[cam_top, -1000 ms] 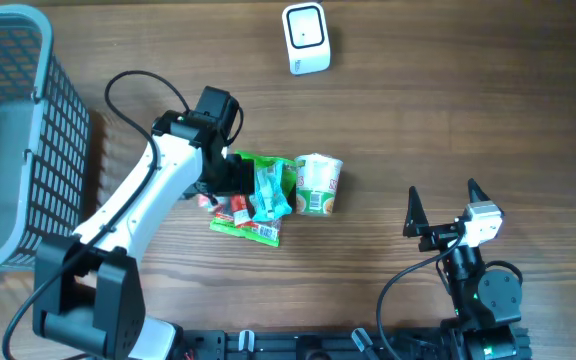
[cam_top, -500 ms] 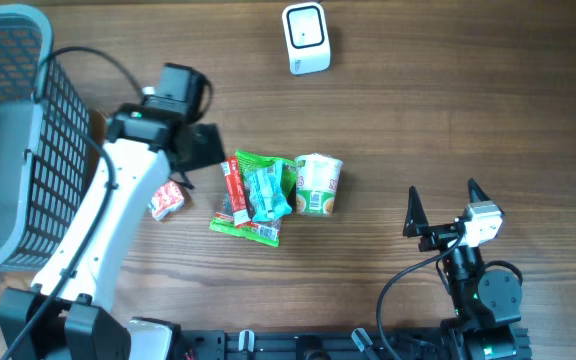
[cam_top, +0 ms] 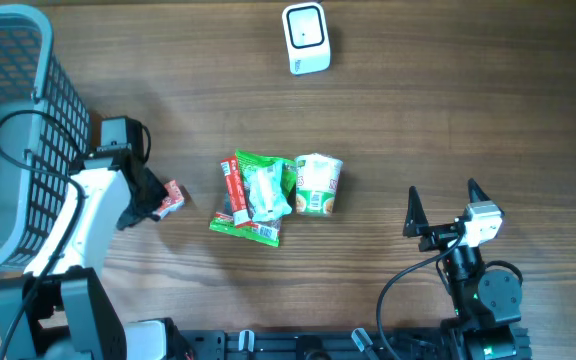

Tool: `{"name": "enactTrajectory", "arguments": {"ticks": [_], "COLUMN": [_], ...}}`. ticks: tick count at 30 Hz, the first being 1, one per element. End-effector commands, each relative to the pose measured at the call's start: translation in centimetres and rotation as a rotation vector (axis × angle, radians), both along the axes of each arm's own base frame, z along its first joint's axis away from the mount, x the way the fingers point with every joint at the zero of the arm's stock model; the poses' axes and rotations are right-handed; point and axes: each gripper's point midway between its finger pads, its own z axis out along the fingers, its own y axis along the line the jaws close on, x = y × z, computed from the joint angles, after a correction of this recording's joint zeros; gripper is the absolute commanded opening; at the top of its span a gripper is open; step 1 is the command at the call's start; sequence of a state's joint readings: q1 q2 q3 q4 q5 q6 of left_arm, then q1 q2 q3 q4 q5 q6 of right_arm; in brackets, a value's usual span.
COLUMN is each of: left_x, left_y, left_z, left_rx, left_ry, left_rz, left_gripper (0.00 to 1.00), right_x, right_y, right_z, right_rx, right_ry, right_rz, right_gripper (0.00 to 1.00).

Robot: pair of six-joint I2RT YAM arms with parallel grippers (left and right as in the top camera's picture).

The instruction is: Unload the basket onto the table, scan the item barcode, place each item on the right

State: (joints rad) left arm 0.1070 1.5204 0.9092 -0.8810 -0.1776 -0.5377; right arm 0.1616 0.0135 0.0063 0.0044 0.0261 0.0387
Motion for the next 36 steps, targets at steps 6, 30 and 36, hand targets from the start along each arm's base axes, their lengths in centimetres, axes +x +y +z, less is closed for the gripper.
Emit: {"name": "enactTrajectory", "arguments": {"ticks": [6, 30, 36], "left_x": [3.3, 4.3, 6.3], "left_y": [-8.1, -7.5, -8.4], "left_z": [0.6, -1.7, 4.3], "left_rx": [-0.479, -0.271, -0.265], "left_ry": [-0.168, -0.212, -0.204], "left_rz": [-0.121, -0.165, -0.245], "left_gripper": [0.19, 0.14, 0.36], "right_x": [0.0, 0.0, 0.0], "right_y": [0.0, 0.0, 0.0], "right_z": [0.2, 0.2, 0.2], "right_rx": [-0.009, -0.008, -0.009], "right_ry": [-0.011, -0.01, -0.01], "right_rz": [0.005, 0.005, 0.005], "right_gripper": [1.0, 1.0, 1.0]}}
